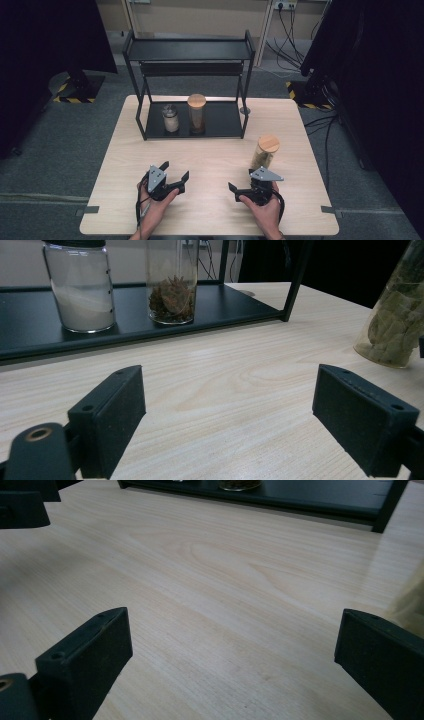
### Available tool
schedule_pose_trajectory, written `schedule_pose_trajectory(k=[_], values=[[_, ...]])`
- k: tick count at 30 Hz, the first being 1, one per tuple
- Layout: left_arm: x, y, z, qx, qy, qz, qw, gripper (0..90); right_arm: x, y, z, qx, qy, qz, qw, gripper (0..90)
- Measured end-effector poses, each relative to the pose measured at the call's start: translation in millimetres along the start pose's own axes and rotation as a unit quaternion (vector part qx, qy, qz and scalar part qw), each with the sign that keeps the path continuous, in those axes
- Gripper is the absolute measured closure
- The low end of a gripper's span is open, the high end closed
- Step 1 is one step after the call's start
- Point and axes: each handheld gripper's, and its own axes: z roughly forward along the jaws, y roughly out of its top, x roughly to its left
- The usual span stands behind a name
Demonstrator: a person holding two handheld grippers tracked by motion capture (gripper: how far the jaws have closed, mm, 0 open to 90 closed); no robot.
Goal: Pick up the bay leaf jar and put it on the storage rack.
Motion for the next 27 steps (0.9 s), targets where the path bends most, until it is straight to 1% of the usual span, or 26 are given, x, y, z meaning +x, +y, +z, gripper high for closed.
schedule_pose_trajectory(k=[4, 6, 14, 20, 27], values=[[0.1, 0.0, -0.1, -0.001, 0.000, -0.001, 1.0000, 13.1, -3.8, 0.0, -4.6, -0.004, -0.009, 0.006, 0.9999, 3.4], [0.0, 0.1, 0.1, 0.001, 0.000, 0.000, 1.0000, 13.1, -5.1, 0.0, -6.1, 0.000, -0.013, 0.005, 0.9999, 3.8], [-0.2, 0.1, 0.1, 0.001, 0.001, 0.001, 1.0000, 13.1, -11.6, -3.1, -13.0, 0.012, -0.027, 0.020, 0.9994, 5.2], [-0.4, -0.1, -0.2, -0.001, 0.000, 0.001, 1.0000, 13.1, -18.4, -3.6, -20.8, 0.011, -0.050, 0.031, 0.9982, 7.4], [-0.2, 0.0, -0.1, -0.001, 0.000, 0.001, 1.0000, 13.1, -27.4, -4.1, -28.1, 0.019, -0.081, 0.045, 0.9955, 9.6]])
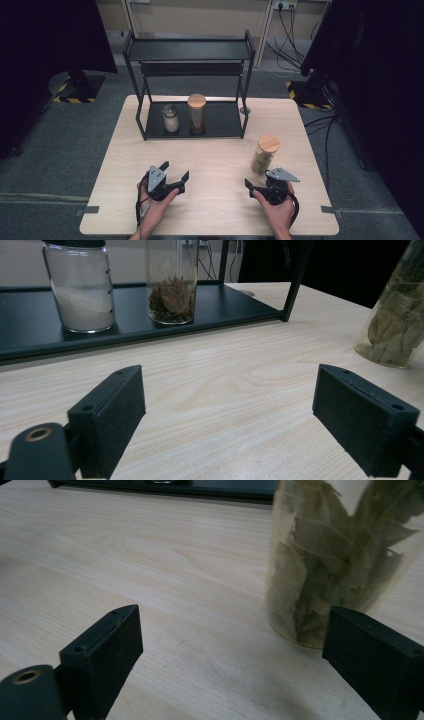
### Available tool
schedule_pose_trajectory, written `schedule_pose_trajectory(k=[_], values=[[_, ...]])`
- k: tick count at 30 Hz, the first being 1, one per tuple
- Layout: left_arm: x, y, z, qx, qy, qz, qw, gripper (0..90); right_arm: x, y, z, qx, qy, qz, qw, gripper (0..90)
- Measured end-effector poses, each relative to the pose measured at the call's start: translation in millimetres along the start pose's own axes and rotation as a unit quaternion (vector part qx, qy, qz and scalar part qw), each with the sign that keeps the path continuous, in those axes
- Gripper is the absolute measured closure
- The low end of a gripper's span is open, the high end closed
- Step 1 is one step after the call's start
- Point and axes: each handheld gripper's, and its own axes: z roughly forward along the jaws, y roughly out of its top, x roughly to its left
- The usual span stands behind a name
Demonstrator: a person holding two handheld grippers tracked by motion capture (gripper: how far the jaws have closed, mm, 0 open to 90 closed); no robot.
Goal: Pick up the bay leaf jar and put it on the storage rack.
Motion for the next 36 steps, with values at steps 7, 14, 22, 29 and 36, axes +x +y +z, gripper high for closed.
schedule_pose_trajectory(k=[7, 14, 22, 29, 36], values=[[-0.4, 0.0, 0.0, 0.000, 0.000, 0.002, 1.0000, 13.1, -12.0, 0.6, -6.2, -0.004, -0.028, 0.018, 0.9994, 10.5], [0.0, 0.1, 0.1, 0.001, 0.000, 0.000, 1.0000, 13.1, -16.5, 9.2, -15.9, -0.077, -0.044, 0.007, 0.9961, 9.1], [-0.1, 0.0, 0.1, 0.000, 0.001, 0.000, 1.0000, 13.1, -18.8, 22.6, -13.3, -0.117, -0.049, -0.001, 0.9919, 8.7], [-0.1, 0.0, 0.0, 0.000, 0.001, 0.000, 1.0000, 13.1, -22.6, 37.7, -11.3, -0.138, -0.051, 0.003, 0.9891, 10.3], [0.2, -0.1, 0.0, 0.000, 0.001, -0.002, 1.0000, 13.1, -23.2, 50.5, -5.9, -0.144, -0.053, -0.010, 0.9881, 13.7]])
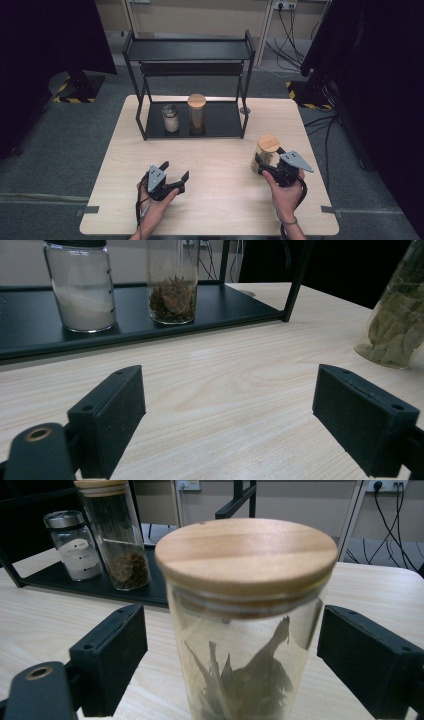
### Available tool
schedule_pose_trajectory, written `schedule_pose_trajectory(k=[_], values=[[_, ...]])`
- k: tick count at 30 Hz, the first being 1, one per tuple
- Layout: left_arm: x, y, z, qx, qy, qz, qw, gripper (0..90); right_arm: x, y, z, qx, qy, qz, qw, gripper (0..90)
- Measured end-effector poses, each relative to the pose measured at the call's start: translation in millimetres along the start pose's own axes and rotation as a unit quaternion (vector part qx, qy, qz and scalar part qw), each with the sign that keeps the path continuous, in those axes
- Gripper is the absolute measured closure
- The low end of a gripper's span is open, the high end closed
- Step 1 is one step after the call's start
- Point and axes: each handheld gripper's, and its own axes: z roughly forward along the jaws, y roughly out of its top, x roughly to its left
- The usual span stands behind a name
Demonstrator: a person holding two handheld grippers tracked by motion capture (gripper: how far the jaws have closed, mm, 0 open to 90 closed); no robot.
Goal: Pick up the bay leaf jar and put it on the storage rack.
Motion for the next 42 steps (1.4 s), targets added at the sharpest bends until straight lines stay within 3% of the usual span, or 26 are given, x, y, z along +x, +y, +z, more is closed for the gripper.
schedule_pose_trajectory(k=[8, 15, 23, 26, 42], values=[[0.6, 0.1, 0.1, 0.000, 0.000, -0.003, 1.0000, 13.0, -3.6, 1.5, 9.4, -0.003, 0.013, -0.003, 0.9999, 15.6], [0.1, 0.1, 0.1, 0.001, 0.000, 0.000, 1.0000, 13.0, -7.2, 1.8, 13.1, 0.000, 0.015, -0.011, 0.9998, 22.9], [0.5, 0.1, 0.1, 0.000, -0.001, -0.003, 1.0000, 13.0, -11.0, 2.7, 12.6, 0.000, 0.023, -0.025, 0.9994, 25.1], [0.7, 0.1, 0.1, 0.000, -0.001, -0.004, 1.0000, 13.0, -11.6, 3.7, 10.8, -0.007, 0.025, -0.020, 0.9995, 25.2], [0.7, 0.0, 0.0, 0.000, -0.001, -0.003, 1.0000, 13.0, 9.0, 21.2, 11.2, -0.023, 0.056, -0.037, 0.9975, 25.2]])
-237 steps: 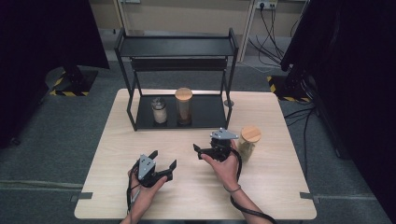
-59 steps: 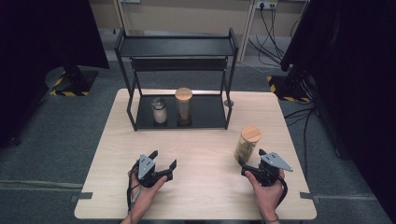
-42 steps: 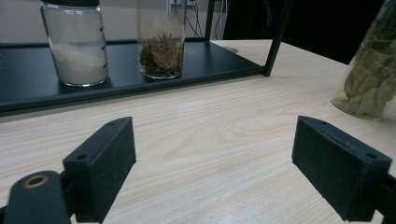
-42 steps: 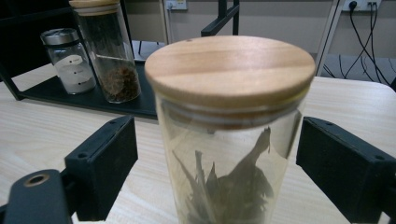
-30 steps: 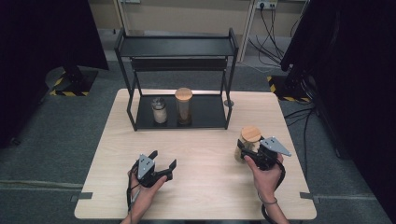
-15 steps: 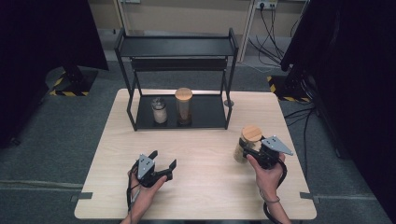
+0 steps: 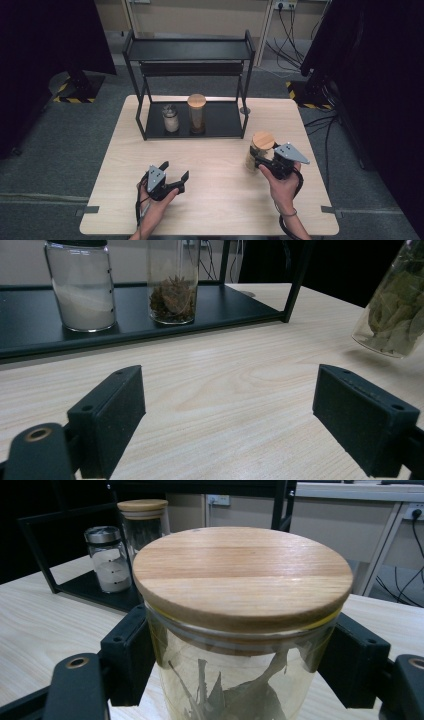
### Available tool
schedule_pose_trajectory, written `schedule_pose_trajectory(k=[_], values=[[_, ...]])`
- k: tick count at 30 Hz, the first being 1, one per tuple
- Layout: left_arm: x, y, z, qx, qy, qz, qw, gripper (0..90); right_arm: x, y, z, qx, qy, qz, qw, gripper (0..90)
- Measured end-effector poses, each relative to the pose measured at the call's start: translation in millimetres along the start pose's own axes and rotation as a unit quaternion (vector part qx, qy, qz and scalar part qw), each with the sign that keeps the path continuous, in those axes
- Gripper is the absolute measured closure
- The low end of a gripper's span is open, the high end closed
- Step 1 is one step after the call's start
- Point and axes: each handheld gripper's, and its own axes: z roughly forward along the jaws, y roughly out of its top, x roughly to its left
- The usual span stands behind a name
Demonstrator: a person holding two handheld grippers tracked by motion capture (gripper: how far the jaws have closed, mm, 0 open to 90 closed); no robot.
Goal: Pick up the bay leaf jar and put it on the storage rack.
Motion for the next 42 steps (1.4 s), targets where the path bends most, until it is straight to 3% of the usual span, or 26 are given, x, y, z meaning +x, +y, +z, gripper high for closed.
schedule_pose_trajectory(k=[10, 42], values=[[0.0, 0.0, -0.1, 0.000, 0.000, 0.000, 1.0000, 13.0, 7.2, 9.5, 10.5, -0.001, 0.018, -0.001, 0.9998, 25.2], [-0.2, -0.1, -0.2, -0.001, -0.001, 0.002, 1.0000, 13.0, 19.2, 34.1, 48.8, -0.002, 0.030, 0.000, 0.9995, 25.2]])
